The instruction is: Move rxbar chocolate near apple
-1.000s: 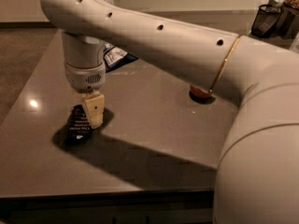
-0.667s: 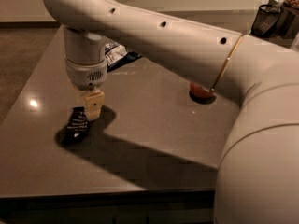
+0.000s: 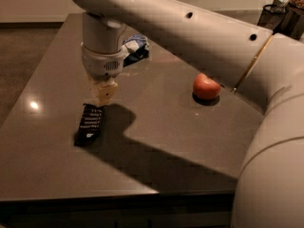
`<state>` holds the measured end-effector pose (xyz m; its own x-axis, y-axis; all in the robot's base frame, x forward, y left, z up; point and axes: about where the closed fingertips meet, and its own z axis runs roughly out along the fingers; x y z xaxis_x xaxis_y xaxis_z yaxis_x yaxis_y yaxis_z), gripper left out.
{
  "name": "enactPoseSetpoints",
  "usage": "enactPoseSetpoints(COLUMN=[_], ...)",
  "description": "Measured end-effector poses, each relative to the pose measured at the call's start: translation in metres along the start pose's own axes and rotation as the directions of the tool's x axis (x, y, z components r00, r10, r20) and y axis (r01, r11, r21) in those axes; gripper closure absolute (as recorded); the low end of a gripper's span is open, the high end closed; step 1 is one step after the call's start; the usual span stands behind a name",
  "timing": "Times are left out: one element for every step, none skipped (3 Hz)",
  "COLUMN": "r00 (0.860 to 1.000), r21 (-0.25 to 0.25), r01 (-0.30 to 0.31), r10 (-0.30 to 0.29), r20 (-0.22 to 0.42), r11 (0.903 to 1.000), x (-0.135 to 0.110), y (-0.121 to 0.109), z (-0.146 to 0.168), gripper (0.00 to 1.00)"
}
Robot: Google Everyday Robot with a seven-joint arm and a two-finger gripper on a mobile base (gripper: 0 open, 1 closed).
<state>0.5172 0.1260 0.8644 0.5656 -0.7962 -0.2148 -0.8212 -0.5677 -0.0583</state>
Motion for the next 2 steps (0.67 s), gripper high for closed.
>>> enactPoseSetpoints(r00=[1.0, 0.997], r21=[0.013, 0.04], r01=[-0.023, -0.075], r10=[0.023, 0.075], r20=[0.004, 0.002], r11=[0.9996, 0.9964], x=[0.014, 0.039], y=[0.002, -0.003], z=[-0.011, -0.026], gripper=[1.0, 1.0])
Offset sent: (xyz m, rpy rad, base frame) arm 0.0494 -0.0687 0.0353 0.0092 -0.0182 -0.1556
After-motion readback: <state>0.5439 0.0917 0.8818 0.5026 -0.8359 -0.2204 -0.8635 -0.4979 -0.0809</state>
